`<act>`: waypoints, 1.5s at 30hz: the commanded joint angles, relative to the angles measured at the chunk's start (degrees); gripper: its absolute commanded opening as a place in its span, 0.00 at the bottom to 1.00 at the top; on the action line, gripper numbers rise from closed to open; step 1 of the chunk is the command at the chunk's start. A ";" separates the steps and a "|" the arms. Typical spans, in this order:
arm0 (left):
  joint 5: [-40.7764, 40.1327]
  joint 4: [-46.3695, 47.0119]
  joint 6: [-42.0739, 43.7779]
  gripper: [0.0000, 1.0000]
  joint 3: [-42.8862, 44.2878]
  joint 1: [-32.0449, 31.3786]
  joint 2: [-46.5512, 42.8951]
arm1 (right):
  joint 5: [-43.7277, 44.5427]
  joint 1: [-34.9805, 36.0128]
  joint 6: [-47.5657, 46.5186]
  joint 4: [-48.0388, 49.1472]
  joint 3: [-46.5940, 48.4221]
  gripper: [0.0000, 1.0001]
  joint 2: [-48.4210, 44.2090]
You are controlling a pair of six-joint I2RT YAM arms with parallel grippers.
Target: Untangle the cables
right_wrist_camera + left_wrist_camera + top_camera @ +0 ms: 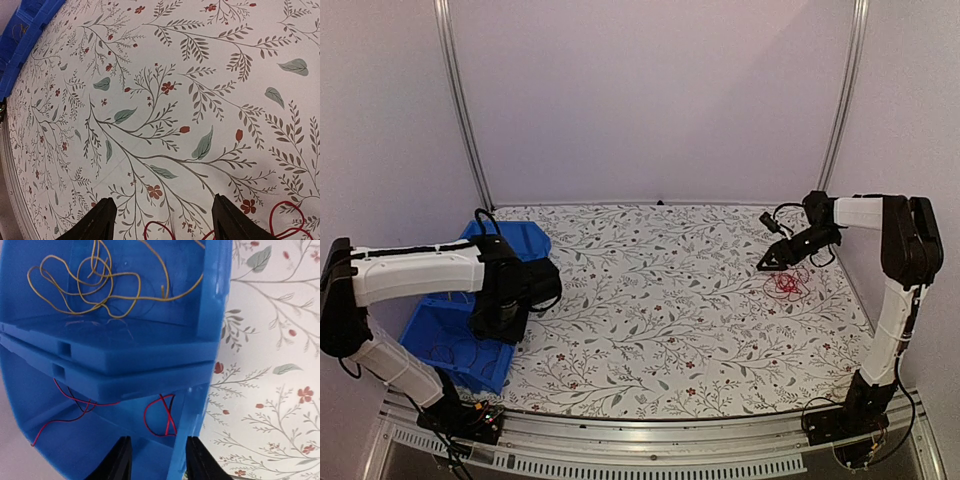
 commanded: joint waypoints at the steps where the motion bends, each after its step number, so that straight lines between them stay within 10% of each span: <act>1: -2.90 -1.98 1.29 0.37 8.09 -0.19 -3.75 | 0.12 0.28 -0.99 -3.54 5.47 0.70 -4.97; 7: -5.70 3.30 14.14 0.46 20.18 -0.11 -4.92 | 3.45 0.26 -2.21 -9.62 15.90 0.72 -9.15; 10: -7.97 10.15 23.58 0.98 26.55 -0.16 -4.89 | 5.98 0.28 -1.94 -10.40 21.99 0.73 -11.63; 11: -8.69 12.09 27.32 1.00 28.51 -0.12 -4.68 | 8.13 0.28 -1.52 -9.35 23.53 0.78 -12.41; 12: -9.46 13.82 30.45 1.00 30.35 -0.04 -4.18 | 10.49 0.28 -0.43 -7.14 23.89 0.97 -13.69; 16: -11.13 23.98 42.80 1.00 34.18 0.14 -1.22 | 16.24 0.33 6.58 5.35 15.78 0.99 -19.42; 21: -4.02 49.55 50.19 1.00 25.80 0.21 -3.16 | 10.77 0.28 3.38 -2.09 15.95 0.99 -15.87; 24: -5.68 63.97 48.76 1.00 18.47 0.40 -3.90 | 10.76 0.28 -0.93 -6.63 14.84 0.82 -13.52; 28: -7.73 60.95 42.42 1.00 21.33 2.13 4.77 | 12.14 1.01 -9.16 -13.28 10.68 0.53 -11.94; 36: 15.96 85.24 39.21 0.96 9.59 2.91 6.63 | 32.82 8.15 -15.93 -8.85 -3.35 0.51 -11.89; 45: 34.44 87.17 36.64 0.77 10.15 2.70 11.34 | 36.16 10.81 -14.20 -9.99 0.25 0.47 -6.53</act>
